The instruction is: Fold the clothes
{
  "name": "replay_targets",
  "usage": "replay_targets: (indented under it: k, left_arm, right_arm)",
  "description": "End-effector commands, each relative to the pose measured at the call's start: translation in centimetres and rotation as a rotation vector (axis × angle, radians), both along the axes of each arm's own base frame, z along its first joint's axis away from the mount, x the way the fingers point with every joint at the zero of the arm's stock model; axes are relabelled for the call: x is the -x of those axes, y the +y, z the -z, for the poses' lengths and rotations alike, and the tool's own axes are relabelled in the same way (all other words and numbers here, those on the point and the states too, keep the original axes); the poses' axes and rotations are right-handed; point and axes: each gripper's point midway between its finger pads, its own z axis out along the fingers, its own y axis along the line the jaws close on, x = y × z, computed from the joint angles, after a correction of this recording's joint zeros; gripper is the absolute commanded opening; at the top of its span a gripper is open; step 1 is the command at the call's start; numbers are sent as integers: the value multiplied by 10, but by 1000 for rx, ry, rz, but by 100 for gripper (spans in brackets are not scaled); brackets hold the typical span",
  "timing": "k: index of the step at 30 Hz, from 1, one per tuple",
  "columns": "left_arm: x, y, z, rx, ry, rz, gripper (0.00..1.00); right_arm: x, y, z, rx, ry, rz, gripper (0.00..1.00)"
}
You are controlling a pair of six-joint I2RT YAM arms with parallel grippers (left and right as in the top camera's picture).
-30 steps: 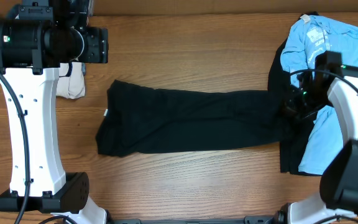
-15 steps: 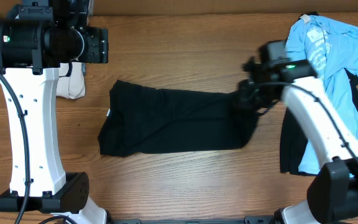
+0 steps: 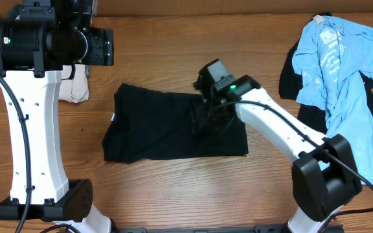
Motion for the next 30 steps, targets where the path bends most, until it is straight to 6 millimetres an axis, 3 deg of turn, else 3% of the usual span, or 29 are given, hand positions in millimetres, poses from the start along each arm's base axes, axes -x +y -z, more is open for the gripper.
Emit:
replay_targets:
  k: [1,4,8,12,17,22,30]
  left_arm:
    - [2,0,-4,2,-10,8,73]
    - [3,-1,-3,12,-2,-5,71]
    - [7,-1,-1,17,21,-7,71]
    - [27,0,12,9,116,-3,71]
    - [41,1,36,-3,223,10,71]
    - [51,0,86,-6,392,3,71]
    - [47,-13,197,-4,502,167,76]
  right_arm:
    - [-2,10,-15,-37,-12,-2,76]
    - [-5,8,-33,-52,-9,8,79]
    - [-16,-7,-73,-67,-42,44,80]
    - [-30,-42,-110,-43,-104,132,85]
    - [-40,-94,-119,-3,-99,257,95]
    - [-44,-129,-109,19,-66,322,97]
    - [-50,-138,-105,30,-84,320,100]
